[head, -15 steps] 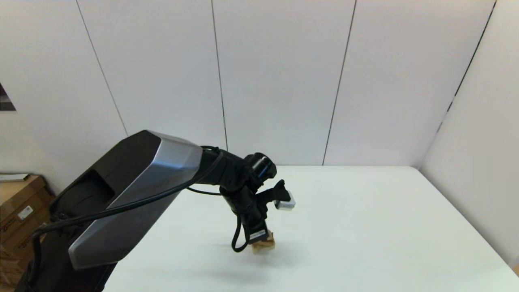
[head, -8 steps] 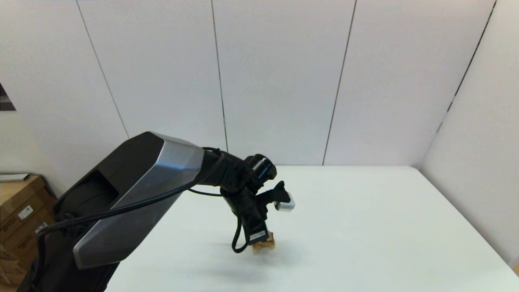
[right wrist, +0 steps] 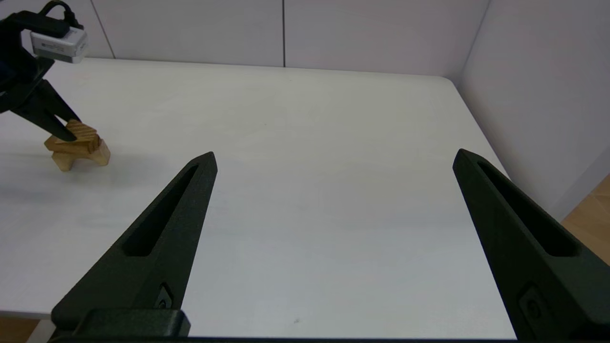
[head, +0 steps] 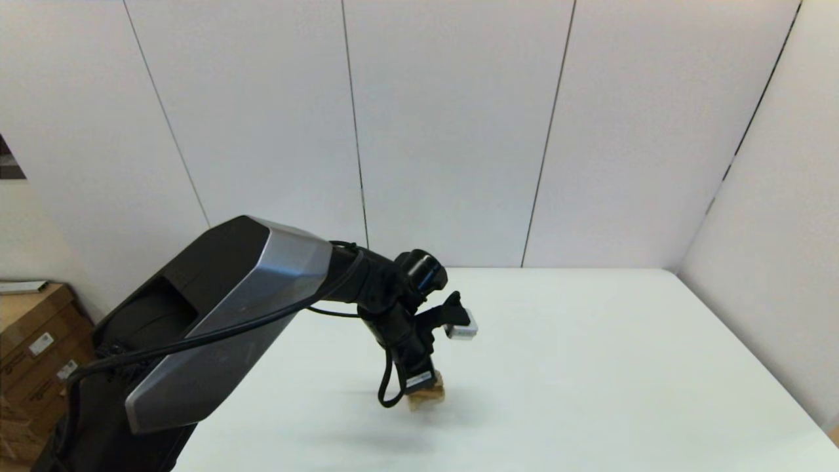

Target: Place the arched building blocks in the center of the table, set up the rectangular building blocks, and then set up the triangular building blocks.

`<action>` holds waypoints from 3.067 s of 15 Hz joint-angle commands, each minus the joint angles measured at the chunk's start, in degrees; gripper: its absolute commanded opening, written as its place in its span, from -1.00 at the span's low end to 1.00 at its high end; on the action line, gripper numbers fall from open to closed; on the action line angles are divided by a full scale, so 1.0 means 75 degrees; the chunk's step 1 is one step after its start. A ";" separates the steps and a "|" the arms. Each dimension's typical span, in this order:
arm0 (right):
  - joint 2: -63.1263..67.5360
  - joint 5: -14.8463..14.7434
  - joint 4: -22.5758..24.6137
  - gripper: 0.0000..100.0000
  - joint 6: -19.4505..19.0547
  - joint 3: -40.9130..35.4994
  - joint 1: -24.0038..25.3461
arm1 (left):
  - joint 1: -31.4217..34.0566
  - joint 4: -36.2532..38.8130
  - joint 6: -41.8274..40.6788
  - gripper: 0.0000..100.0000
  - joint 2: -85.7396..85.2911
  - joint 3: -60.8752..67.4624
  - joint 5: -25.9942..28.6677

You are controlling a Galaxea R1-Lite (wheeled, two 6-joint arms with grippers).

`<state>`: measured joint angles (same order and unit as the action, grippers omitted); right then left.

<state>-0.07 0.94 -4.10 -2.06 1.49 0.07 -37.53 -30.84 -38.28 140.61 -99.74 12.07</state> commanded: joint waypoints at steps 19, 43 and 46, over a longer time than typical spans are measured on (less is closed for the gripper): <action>0.0010 0.0004 -0.0005 1.00 -0.0007 0.0001 0.0002 | 0.1161 -0.1079 0.1377 1.00 -0.5072 0.0162 0.0664; 0.0010 0.0004 -0.0005 1.00 -0.0007 0.0001 0.0002 | 0.5016 -0.1888 0.2854 1.00 -1.7986 0.7780 -0.1750; 0.0010 0.0004 -0.0005 1.00 -0.0007 0.0001 0.0002 | 0.5005 -0.0470 0.3170 1.00 -1.8748 0.9783 -0.1797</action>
<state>-0.07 0.93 -4.10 -2.08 1.49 0.07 -0.51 -42.53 -16.37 6.75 -38.17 -1.10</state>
